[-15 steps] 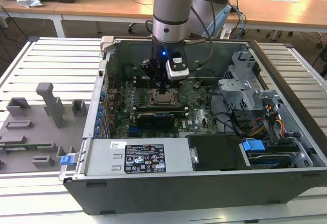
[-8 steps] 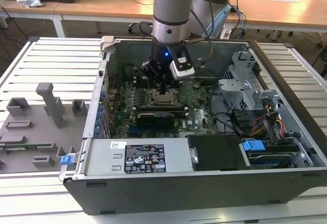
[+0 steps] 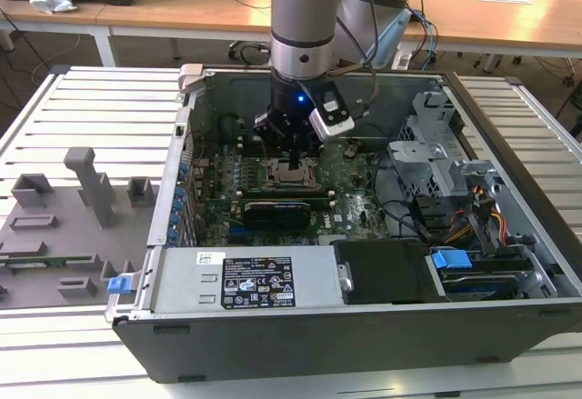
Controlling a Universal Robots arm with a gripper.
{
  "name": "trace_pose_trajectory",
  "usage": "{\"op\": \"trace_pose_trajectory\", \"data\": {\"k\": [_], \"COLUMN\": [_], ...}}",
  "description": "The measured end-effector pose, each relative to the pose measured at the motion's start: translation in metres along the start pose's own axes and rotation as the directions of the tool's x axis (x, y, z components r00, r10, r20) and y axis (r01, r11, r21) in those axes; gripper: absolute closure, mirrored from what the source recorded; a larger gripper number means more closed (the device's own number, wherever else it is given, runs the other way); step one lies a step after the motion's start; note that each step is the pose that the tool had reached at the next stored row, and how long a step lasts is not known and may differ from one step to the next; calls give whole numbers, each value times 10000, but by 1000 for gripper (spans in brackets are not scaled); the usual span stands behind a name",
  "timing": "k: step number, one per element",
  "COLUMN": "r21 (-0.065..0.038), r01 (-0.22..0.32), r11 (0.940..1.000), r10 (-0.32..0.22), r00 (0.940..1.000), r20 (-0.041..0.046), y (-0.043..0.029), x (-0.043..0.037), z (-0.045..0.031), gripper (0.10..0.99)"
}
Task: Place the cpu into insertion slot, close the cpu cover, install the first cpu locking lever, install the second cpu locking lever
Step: 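Close the cpu cover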
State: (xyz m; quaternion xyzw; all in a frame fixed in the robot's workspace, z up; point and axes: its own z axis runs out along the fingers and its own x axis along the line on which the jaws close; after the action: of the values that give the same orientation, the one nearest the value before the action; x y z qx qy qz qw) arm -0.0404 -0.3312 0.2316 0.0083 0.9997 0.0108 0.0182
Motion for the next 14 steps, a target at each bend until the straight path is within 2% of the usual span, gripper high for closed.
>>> {"op": "trace_pose_trajectory", "data": {"k": [3,9,14], "r21": [-2,-9,-26], "r01": [145,315,746], "r11": [9999,9995,9972], "r10": [-145,-315,-746], "r00": [9999,9995,9972], "r20": [7,3,-5], "y": [-4,-7,-10], "x": [35,190,277], "z": [15,47,112], "gripper": [980,980,980]}}
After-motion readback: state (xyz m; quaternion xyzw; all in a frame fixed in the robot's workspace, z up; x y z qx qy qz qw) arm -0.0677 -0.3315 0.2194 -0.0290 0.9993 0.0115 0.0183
